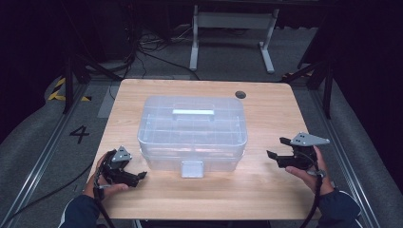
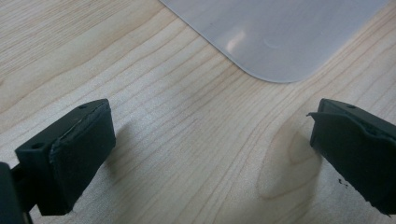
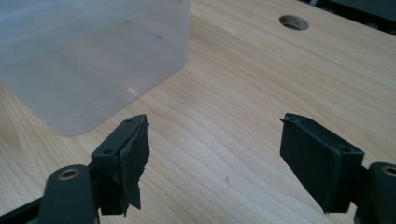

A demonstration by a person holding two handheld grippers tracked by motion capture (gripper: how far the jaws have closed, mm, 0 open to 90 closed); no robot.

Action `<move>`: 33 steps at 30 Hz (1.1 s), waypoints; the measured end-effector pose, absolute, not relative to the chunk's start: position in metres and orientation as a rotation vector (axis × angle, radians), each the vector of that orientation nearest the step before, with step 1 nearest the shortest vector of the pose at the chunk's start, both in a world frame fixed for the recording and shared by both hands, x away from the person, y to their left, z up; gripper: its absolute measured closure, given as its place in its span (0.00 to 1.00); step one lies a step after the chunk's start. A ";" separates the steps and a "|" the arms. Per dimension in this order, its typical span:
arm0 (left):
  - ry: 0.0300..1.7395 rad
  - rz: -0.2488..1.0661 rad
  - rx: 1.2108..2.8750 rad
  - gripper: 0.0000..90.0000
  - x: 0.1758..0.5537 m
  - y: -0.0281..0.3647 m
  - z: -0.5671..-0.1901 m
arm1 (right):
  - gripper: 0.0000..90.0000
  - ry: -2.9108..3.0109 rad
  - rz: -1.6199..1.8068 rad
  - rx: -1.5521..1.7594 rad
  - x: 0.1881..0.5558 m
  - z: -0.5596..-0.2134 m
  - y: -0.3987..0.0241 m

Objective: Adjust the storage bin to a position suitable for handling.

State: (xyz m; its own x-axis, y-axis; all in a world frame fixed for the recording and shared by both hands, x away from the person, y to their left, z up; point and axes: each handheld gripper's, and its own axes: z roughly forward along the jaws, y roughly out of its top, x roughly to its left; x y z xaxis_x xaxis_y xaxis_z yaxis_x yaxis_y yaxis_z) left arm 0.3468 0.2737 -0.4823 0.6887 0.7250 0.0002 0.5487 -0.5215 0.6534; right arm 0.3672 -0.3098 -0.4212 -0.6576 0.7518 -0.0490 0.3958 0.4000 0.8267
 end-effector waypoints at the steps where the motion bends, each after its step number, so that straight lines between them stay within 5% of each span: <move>1: 0.975 0.350 2.264 0.01 0.346 0.274 -0.482 | 0.27 2.245 1.172 0.982 0.366 -0.419 -0.309; 33: 0.989 0.351 2.256 0.00 0.346 0.273 -0.483 | 0.34 2.143 1.266 0.768 0.386 -0.323 -0.276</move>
